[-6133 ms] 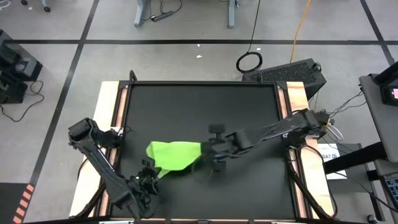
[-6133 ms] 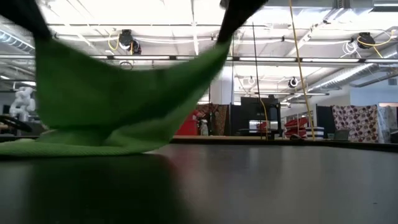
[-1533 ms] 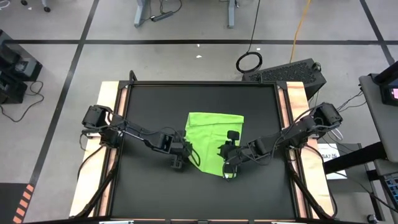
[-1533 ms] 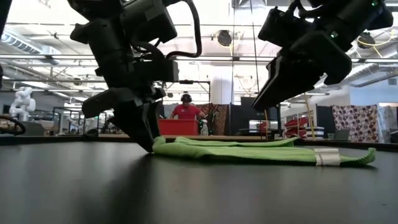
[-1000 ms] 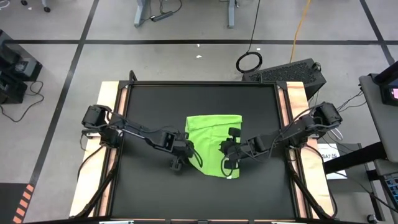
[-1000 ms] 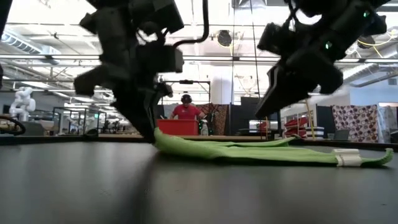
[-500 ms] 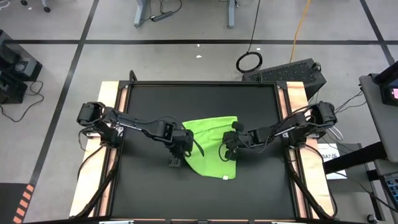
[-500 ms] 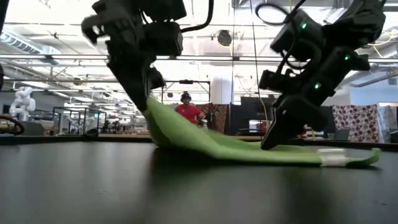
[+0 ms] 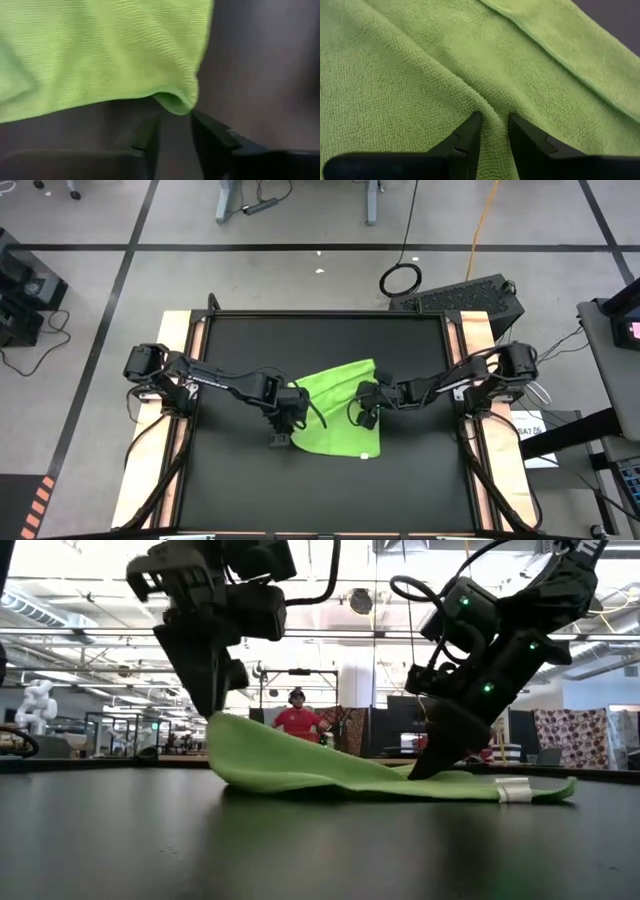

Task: Roll towel into tight, uniform cylinder
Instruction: Fold the green towel

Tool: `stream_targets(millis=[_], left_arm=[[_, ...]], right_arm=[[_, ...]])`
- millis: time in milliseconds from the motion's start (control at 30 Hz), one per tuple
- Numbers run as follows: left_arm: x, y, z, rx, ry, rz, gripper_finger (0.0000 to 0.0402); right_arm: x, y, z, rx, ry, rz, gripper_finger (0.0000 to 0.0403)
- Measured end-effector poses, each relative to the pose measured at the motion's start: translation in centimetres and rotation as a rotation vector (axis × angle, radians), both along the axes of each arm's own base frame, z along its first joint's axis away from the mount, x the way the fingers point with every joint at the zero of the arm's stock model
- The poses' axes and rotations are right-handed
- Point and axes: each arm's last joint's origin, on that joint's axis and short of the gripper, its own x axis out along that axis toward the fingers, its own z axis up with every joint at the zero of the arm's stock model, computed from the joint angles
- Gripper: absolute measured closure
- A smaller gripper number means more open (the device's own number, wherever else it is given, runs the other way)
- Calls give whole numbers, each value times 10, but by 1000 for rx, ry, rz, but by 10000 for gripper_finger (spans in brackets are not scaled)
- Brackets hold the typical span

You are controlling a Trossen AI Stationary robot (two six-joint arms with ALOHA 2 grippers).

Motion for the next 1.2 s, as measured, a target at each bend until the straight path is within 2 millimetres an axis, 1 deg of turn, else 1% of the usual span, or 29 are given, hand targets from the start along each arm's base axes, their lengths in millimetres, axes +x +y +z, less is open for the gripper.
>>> stream_targets(millis=[133,233,400,500,600,667,767,900,967,1067,1200], left_arm=[[-2,3,-1,86,13,4,204],[0,1,-1,108,-14,-22,177],[5,-2,1,213,-95,-32,175],[11,-4,1,237,-154,-63,182],[14,-2,-2,304,-174,-86,190],[17,-2,-6,352,-180,-112,194],[19,-1,-19,405,-136,-167,196],[24,4,-39,498,-72,-179,197],[26,10,-47,531,-46,-167,197],[30,18,-54,536,-46,-152,197],[33,27,-54,540,-64,-163,197]], right_arm=[[-5,-7,6,5,16,-27,310],[-10,-15,9,9,37,-68,310],[-16,-29,9,30,74,-159,310],[-15,-30,11,59,68,-149,310],[-11,-22,19,66,57,-85,310],[-5,-16,33,52,1,-34,310],[-1,-10,53,23,-76,11,309],[2,3,69,16,-149,87,290],[2,11,71,39,-164,142,273],[7,28,67,124,-182,262,247],[13,54,55,195,-181,397,226]])
